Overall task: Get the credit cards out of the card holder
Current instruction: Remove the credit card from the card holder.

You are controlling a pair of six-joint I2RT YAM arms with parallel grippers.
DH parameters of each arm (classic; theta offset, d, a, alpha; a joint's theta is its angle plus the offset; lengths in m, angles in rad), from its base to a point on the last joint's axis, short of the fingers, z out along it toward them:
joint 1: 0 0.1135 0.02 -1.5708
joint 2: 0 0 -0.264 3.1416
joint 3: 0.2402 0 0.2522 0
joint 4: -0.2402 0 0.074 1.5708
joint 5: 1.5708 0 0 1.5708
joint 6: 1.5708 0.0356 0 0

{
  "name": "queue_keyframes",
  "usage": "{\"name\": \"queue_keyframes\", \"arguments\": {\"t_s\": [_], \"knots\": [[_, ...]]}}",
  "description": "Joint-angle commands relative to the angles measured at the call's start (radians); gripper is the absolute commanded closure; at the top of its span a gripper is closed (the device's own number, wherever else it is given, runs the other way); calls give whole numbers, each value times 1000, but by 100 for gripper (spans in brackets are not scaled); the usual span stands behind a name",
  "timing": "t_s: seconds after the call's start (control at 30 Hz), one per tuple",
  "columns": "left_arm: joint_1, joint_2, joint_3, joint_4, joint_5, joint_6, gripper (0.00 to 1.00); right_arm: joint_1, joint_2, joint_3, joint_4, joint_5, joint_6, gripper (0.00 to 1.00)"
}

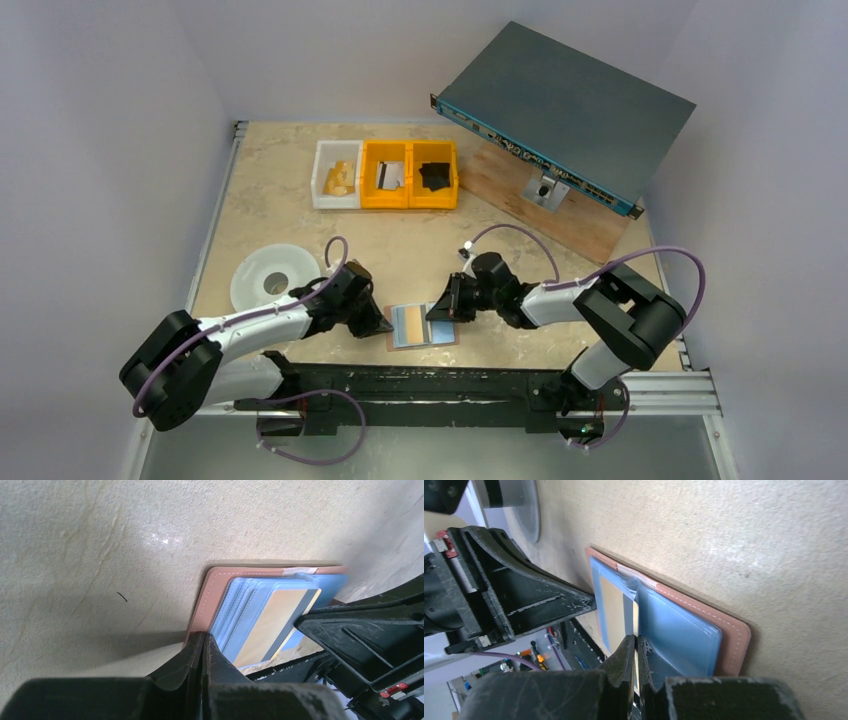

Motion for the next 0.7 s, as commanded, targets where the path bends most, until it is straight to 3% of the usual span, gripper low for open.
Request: {"name": "queue_keyframes", "arguments": {"t_s": [0.0,0.27,0.67], "knots": [[-2,27,-52,-136,-101,11,100,-16,-14,21,-42,-5,-57,100],[-1,32,-50,-123,-96,16,100,-16,28,13,41,-56,-42,80],[-1,56,-38,-107,-90,23,100,-4,68,0,150,-108,9,78]]}}
